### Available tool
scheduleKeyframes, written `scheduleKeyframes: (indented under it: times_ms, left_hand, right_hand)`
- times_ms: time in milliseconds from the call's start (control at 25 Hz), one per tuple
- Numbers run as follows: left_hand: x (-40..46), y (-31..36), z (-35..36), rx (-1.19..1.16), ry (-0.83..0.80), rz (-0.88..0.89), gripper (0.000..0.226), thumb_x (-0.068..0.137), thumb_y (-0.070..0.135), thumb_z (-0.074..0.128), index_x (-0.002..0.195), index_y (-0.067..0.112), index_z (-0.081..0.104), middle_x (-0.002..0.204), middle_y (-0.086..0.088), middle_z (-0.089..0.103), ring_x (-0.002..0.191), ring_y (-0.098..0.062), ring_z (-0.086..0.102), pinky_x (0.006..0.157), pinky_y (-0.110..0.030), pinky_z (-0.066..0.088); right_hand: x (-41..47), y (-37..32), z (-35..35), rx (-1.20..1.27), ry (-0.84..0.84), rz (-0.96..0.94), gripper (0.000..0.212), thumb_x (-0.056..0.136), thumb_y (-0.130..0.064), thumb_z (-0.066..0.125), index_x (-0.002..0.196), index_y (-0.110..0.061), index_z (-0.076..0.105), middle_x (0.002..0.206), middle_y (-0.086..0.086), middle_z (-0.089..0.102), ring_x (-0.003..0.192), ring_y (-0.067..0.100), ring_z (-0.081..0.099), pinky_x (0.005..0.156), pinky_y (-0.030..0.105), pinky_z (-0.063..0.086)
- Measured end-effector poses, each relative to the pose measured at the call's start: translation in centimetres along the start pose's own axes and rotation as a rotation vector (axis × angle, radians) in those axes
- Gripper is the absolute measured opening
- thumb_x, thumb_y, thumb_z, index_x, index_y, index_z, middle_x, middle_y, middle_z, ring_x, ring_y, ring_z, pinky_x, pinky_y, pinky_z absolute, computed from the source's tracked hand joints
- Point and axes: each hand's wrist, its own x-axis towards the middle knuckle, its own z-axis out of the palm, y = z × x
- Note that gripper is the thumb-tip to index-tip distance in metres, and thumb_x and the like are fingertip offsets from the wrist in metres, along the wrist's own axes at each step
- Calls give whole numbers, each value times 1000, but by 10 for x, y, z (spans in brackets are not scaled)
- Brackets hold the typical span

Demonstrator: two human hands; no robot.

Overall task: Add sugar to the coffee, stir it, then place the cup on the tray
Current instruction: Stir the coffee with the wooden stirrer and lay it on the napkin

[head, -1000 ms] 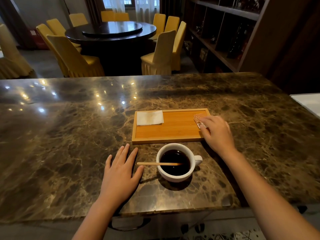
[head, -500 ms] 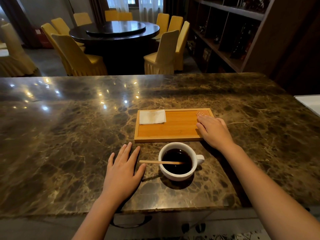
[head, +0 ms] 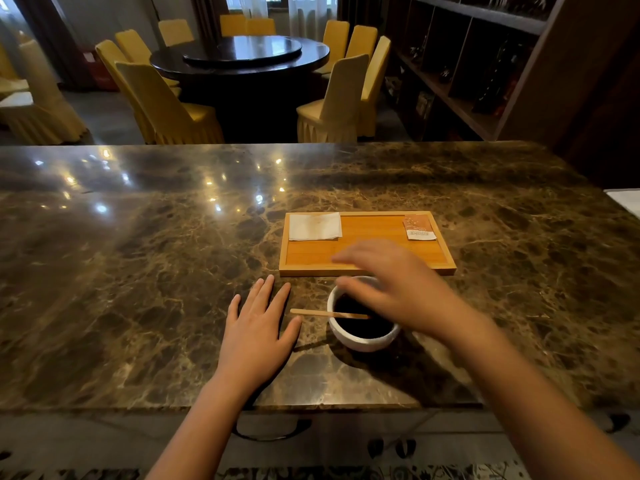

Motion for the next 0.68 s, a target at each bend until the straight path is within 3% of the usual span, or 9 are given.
scheduleKeyframes:
  times_ms: [120, 320, 440, 680]
  left_hand:
    - [0, -1, 1, 2, -19, 7, 70, 79, 62, 10, 143, 32, 14, 155, 1, 7, 139, -8, -4, 115, -43, -3]
    - [0, -1, 0, 1, -25, 2, 66, 83, 60, 16, 143, 31, 14, 155, 0, 7, 140, -9, -3, 115, -43, -3]
    - [0, -1, 1, -6, 2, 12, 69, 80, 61, 13, 143, 30, 18, 155, -1, 11, 141, -11, 1, 114, -44, -1]
    - [0, -1, -1, -10, -4, 11, 58, 91, 53, 28, 143, 30, 18, 155, 0, 10, 141, -12, 0, 115, -44, 0]
  right_hand:
    - [-4, -30, 20, -150, -38, -177, 36, 82, -39, 57, 111, -19, 63, 105, 1, 68, 98, 19, 59, 82, 36, 46]
    - [-4, -37, 44, -168, 40, -240, 11, 79, -16, 67, 89, -13, 66, 81, 3, 69, 75, 23, 63, 61, 37, 50]
    - [-8, -31, 31, -27, 115, -160, 11, 82, -17, 62, 91, -13, 67, 83, 3, 71, 77, 21, 64, 64, 36, 53]
    - [-27, 4, -12, 200, 308, 164, 10, 81, -10, 67, 90, -14, 68, 85, 0, 70, 76, 8, 63, 68, 15, 50]
